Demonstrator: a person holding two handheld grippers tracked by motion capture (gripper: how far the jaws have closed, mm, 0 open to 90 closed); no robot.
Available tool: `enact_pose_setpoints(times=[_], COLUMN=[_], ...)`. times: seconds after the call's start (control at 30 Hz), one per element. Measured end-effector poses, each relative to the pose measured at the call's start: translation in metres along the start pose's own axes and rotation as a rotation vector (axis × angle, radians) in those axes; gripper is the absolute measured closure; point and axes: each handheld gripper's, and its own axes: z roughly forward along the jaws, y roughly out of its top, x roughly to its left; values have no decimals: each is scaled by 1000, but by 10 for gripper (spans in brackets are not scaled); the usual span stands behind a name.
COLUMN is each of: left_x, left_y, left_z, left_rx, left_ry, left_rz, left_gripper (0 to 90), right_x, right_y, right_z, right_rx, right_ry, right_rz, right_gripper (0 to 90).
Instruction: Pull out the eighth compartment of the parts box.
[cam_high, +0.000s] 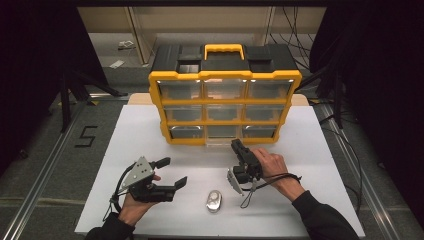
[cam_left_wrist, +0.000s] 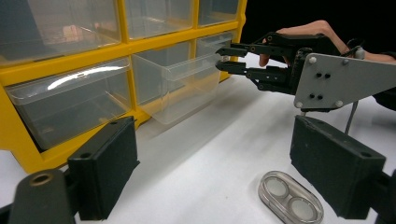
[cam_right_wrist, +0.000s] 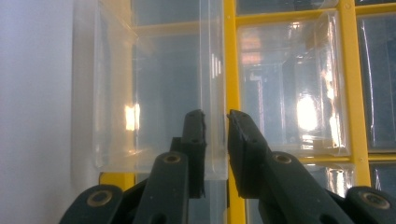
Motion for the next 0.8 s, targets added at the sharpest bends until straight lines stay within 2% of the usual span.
enact_pose_setpoints(times=[0.03,0.07,0.23,0.33,0.4,0.57,0.67,0.73,0.8], left_x=[0,0,0,0,0,0,0,0,0], left_y=[0,0,0,0,0,0,0,0,0], left_z=[0,0,0,0,0,0,0,0,0], left_rx=[1,-1,-2,-2,-1,-1,-1,0,0], left_ry=[0,0,0,2,1,1,2,1,2], left_rz=[0,-1,-1,0,0,0,0,1,1], left_gripper=[149,149,149,150,150,150,150,150,150], right_x=[0,-1,0,-1,1,1,1,0,2], right_y=[0,0,0,0,0,0,0,1,1], right_z=[0,0,-3,-4,-5,-7,-8,-8,-10], right_rx=[-1,-12,-2,-14,-4,-9,-6,-23,-11], right_ry=[1,-4,3,-4,2,2,2,-4,3], right_rz=[5,-9,1,-15,2,1,-6,-23,-8], right_gripper=[780,780,781,781,781,781,782,782,782])
